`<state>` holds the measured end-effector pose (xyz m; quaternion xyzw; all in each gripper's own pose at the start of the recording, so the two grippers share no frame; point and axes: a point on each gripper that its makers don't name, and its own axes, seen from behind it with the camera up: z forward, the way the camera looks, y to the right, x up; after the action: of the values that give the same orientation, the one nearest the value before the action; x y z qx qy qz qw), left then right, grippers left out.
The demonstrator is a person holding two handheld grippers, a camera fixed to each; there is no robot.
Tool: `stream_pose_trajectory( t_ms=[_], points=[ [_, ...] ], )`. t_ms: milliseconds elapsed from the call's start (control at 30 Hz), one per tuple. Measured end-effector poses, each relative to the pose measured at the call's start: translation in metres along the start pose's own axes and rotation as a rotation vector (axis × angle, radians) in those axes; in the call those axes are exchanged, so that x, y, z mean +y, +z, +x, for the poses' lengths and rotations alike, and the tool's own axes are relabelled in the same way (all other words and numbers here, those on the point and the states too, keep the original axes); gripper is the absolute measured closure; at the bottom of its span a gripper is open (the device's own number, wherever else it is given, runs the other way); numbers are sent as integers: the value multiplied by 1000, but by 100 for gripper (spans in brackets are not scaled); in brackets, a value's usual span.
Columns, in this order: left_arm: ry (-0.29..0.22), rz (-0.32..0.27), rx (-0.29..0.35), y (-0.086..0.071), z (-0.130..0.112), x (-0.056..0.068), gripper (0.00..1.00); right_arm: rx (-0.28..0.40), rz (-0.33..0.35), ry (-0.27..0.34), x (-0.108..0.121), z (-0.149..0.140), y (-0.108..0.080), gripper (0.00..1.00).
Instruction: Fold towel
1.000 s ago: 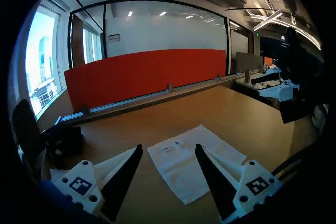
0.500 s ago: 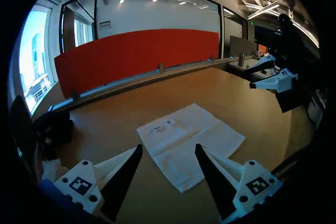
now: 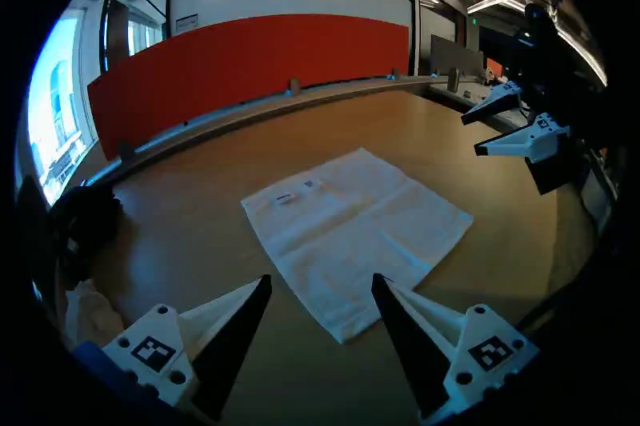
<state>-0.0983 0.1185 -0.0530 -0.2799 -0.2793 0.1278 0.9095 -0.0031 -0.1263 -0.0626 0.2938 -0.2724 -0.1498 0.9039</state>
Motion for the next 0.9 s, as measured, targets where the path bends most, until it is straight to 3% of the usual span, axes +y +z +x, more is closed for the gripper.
stream_pose_trajectory(
  t_ms=[267,900],
  points=[
    [15,-23,-58,19,-26,7,7,-69,34,-32,-12,-38,18,0],
    [26,-77,-177,47,-71,22,7,-187,108,-29,-33,-101,44,0]
  ],
)
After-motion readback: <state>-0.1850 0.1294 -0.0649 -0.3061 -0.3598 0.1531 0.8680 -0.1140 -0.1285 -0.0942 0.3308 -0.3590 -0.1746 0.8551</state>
